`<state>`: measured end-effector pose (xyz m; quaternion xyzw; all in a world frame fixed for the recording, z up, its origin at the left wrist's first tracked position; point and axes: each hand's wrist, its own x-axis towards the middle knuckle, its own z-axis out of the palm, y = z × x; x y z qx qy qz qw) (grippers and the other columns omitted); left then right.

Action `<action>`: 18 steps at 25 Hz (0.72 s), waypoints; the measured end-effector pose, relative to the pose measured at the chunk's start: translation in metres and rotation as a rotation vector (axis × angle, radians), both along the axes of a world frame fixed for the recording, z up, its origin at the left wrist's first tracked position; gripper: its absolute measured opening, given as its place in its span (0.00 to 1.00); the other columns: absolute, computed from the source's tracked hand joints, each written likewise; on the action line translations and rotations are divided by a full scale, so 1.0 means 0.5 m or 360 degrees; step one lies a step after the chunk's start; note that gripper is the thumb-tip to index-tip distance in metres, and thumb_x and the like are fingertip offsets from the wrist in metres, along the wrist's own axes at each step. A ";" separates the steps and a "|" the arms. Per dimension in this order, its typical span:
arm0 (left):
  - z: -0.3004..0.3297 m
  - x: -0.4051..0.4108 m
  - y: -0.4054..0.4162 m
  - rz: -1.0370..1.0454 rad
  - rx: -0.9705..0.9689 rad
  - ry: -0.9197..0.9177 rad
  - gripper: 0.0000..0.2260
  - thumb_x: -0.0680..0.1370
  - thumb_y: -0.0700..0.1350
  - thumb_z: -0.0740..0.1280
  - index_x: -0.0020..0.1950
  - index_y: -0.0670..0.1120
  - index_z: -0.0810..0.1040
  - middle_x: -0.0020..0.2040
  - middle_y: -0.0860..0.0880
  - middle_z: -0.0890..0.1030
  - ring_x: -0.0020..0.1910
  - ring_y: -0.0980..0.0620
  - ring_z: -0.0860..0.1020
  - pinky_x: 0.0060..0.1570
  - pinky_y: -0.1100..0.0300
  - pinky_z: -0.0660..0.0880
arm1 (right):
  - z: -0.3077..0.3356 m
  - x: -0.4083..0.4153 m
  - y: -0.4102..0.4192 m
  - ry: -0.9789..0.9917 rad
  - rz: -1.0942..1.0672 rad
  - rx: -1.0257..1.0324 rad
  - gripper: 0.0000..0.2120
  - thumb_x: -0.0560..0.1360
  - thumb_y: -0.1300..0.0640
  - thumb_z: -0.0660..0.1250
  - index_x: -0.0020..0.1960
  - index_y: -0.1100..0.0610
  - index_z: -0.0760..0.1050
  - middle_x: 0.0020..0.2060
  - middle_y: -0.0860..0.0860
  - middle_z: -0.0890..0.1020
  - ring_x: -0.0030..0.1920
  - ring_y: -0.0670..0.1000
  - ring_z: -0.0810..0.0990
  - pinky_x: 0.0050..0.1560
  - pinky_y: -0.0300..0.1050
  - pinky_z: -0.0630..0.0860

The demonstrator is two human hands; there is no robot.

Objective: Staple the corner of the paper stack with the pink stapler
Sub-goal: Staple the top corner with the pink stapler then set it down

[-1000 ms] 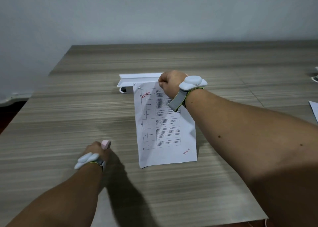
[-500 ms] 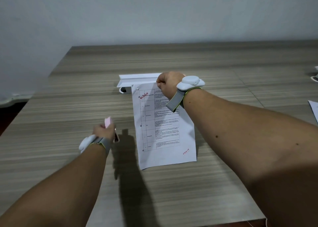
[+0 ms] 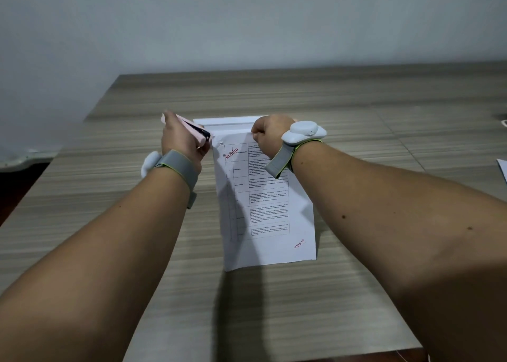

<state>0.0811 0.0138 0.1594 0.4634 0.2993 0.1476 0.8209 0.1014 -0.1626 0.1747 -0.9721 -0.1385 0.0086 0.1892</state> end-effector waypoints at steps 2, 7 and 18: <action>0.016 0.003 -0.011 0.0056 0.0064 -0.0066 0.23 0.74 0.62 0.55 0.57 0.47 0.72 0.49 0.42 0.79 0.38 0.45 0.81 0.27 0.59 0.77 | 0.000 -0.002 0.001 -0.0001 -0.0006 0.0004 0.11 0.75 0.57 0.61 0.54 0.49 0.79 0.50 0.52 0.83 0.44 0.53 0.75 0.43 0.39 0.68; 0.029 -0.010 -0.041 0.0163 0.0400 -0.0166 0.19 0.74 0.63 0.56 0.57 0.53 0.70 0.40 0.49 0.83 0.39 0.49 0.83 0.33 0.57 0.79 | 0.000 -0.003 0.007 -0.0016 -0.0029 -0.0015 0.11 0.74 0.56 0.61 0.53 0.48 0.79 0.49 0.52 0.84 0.45 0.54 0.76 0.44 0.39 0.69; -0.026 -0.035 -0.080 0.0320 0.0828 0.0045 0.21 0.77 0.60 0.53 0.61 0.47 0.70 0.32 0.60 0.70 0.30 0.63 0.67 0.35 0.74 0.60 | 0.003 -0.008 0.005 -0.0041 -0.0028 -0.0024 0.11 0.73 0.57 0.61 0.52 0.48 0.79 0.49 0.51 0.84 0.44 0.54 0.76 0.46 0.41 0.69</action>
